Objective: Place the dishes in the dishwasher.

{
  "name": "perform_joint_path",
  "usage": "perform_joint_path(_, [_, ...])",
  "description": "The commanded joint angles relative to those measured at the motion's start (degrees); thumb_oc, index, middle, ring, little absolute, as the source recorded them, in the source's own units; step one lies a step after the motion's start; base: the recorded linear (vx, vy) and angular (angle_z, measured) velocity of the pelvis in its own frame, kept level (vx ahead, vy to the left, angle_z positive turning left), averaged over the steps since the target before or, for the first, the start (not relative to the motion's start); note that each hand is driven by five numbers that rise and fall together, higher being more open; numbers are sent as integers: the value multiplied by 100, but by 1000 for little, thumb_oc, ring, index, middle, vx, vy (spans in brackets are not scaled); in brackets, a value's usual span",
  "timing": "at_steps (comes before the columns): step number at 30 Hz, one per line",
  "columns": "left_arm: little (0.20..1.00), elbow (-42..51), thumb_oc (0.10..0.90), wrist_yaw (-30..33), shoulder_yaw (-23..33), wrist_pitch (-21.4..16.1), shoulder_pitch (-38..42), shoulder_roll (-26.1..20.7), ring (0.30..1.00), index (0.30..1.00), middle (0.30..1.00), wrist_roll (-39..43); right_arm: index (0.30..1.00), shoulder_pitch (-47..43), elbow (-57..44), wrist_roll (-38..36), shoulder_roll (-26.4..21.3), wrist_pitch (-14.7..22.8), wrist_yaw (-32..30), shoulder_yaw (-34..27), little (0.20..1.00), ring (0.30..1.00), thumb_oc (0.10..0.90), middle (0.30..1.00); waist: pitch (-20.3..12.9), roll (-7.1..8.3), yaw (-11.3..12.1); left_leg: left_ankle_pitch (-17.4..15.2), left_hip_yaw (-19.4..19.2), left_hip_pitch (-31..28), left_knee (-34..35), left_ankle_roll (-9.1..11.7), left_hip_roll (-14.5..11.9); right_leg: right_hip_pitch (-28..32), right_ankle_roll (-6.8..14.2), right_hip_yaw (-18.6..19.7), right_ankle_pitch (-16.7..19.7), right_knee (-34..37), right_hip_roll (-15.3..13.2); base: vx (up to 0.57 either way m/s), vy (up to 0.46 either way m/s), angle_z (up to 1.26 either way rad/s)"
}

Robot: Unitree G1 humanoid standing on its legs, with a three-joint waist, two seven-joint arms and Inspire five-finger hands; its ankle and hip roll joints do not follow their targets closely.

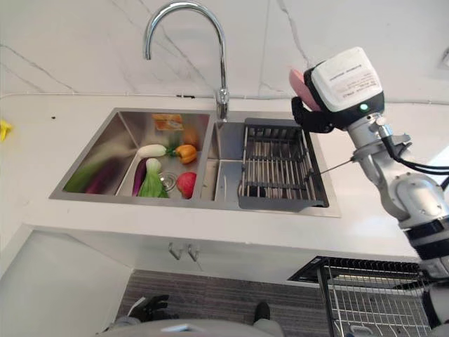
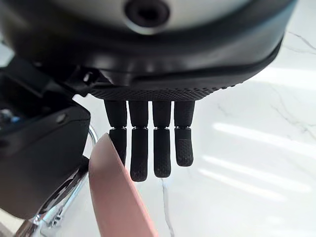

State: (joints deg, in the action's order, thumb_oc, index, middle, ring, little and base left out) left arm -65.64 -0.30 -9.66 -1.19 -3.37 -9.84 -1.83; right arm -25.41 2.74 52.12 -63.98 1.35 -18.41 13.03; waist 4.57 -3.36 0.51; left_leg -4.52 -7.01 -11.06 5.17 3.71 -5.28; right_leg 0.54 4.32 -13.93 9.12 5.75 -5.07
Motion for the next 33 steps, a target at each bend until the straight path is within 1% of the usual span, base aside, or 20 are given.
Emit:
perform_joint_path(1, [900,-580,800,-4,-278,-59,135,-320,900,900,900,-213,300,-292,-258,176,-167,-175,-262,-684,300,300,400,300,-284,594,57,-17,-108,101,-17,-99,126,490,760,-11,-567,-75,-727,0,0,0])
perform_joint_path(4, [900,-575,800,-42,-235,-80,141,-322,900,900,900,-213,300,-30,-254,205,-456,-145,-203,-838,300,300,400,300,-273,628,-11,-26,-103,107,-17,-120,161,477,791,0,-515,-91,-762,-10,54,-2])
perform_joint_path(5, [900,-581,800,-70,-231,-86,149,-324,900,900,900,-215,300,142,-218,238,-627,-148,-192,-966,300,300,400,300,-264,649,-61,-43,-110,113,-17,-140,196,446,822,24,-473,-113,-805,-28,87,-3])
perform_joint_path(9, [900,-605,800,-105,-209,-105,159,-321,900,900,900,-232,300,358,-125,273,-772,-180,-180,-1131,300,300,400,300,-259,680,-128,-70,-133,106,-17,-176,255,403,862,55,-410,-145,-865,-20,64,-4])
perform_joint_path(13, [900,-605,800,-164,-176,-140,206,-349,900,900,900,-257,300,824,-84,382,-960,-253,-152,-1545,300,300,400,300,-247,748,-237,-118,-197,94,-17,-248,384,297,940,171,-285,-242,-992,-29,93,-8])
perform_joint_path(14, [900,-605,800,-164,-176,-140,206,-349,900,900,900,-257,300,824,-84,382,-960,-253,-152,-1545,300,300,400,300,-247,748,-237,-118,-197,94,-17,-248,384,297,940,171,-285,-242,-992,-32,90,-9])
perform_joint_path(17, [900,-576,800,-185,-159,-152,257,-367,900,900,900,-276,300,1022,-81,454,-1069,-268,-119,-1700,300,300,400,300,-213,784,-333,-129,-255,102,-17,-278,443,212,988,234,-188,-322,-1063,-49,97,-19])
perform_joint_path(18, [900,-579,800,-202,-119,-149,292,-399,900,900,900,-278,300,1269,-106,489,-1133,-298,-110,-1904,300,300,400,300,-148,830,-417,-128,-317,119,-17,-292,469,94,1025,303,-37,-394,-1108,-66,85,-19])
perform_joint_path(19, [900,-579,800,-202,-119,-149,292,-399,900,900,900,-278,300,1269,-106,489,-1133,-298,-110,-1904,300,300,400,300,-148,830,-417,-128,-317,119,-17,-292,469,94,1025,303,-37,-394,-1108,-146,56,-14])
perform_joint_path(20, [900,-564,800,-209,-75,-162,320,-458,900,900,900,-255,300,1382,-134,548,-1179,-324,-69,-2013,300,300,400,300,-16,893,-448,-113,-450,151,-17,-287,471,-161,1068,350,364,-456,-1158,-189,-19,-16])
perform_joint_path(21, [900,-553,800,-220,-53,-167,335,-491,900,900,900,-227,300,1339,-141,597,-1239,-344,-17,-1996,300,300,400,300,66,918,-425,-80,-642,192,-17,-252,409,-365,1068,184,698,-460,-1240,-242,-22,-44])
perform_joint_path(23, [900,-544,800,-224,-16,-154,323,-536,900,900,900,-244,300,1116,-133,760,-1350,-362,73,-1802,300,300,400,300,93,833,-278,-63,-1072,274,-17,-172,230,-543,1068,-566,922,-262,-1377,-157,-17,-92])
perform_joint_path(24, [900,-543,800,-224,-7,-153,320,-531,900,900,900,-244,300,1076,-124,763,-1353,-364,75,-1764,300,300,400,300,86,822,-290,-65,-1069,279,-17,-168,221,-537,1068,-575,932,-246,-1366,-119,9,-150])
perform_joint_path(25, [900,-555,800,-237,23,-142,332,-555,900,900,900,-284,300,1022,-133,861,-1421,-378,122,-1690,300,300,400,300,102,812,-238,-32,-1226,315,-17,-143,168,-590,1068,-943,906,-184,-1436,-22,37,-128])
perform_joint_path(26, [900,-570,800,-238,73,-124,316,-573,900,900,900,-317,300,964,-132,904,-1442,-362,177,-1587,300,300,400,300,63,758,-228,-143,-1231,287,-17,-128,90,-509,1068,-1059,731,-153,-1405,-50,38,-100])
perform_joint_path(27, [900,-592,800,-225,144,-104,303,-588,900,900,900,-365,300,1017,-157,983,-1495,-360,178,-1605,300,300,400,300,75,756,-252,-126,-1294,287,-17,-135,72,-498,1068,-1092,704,-282,-1444,-32,38,-70])
perform_joint_path(28, [900,-597,800,-220,220,-98,316,-599,900,900,900,-389,300,1130,-200,986,-1514,-355,181,-1696,300,300,400,300,108,752,-277,-87,-1347,316,-17,-159,57,-469,1068,-1037,545,-473,-1449,-124,31,-82])
perform_joint_path(31, [900,-604,800,-210,319,-59,281,-634,900,900,900,-400,300,1399,-230,1031,-1452,-338,148,-1890,300,300,400,300,94,736,-161,-4,-1588,418,-17,-248,72,-193,1068,-1214,57,-1029,-1491,-172,53,-66])
perform_joint_path(32, [900,-595,800,-241,324,-57,215,-612,900,900,900,-385,300,1493,-222,1081,-1358,-327,164,-1927,300,300,400,300,31,720,-120,52,-1747,523,-20,-324,101,-6,1039,-1258,-201,-1454,-1479,-167,25,-47])
perform_joint_path(33, [900,-595,800,-241,324,-57,215,-612,900,900,900,-385,300,1493,-222,1081,-1358,-327,164,-1927,300,300,400,300,31,720,-120,52,-1747,523,-20,-324,101,-6,1039,-1258,-201,-1454,-1479,-160,-9,-90])
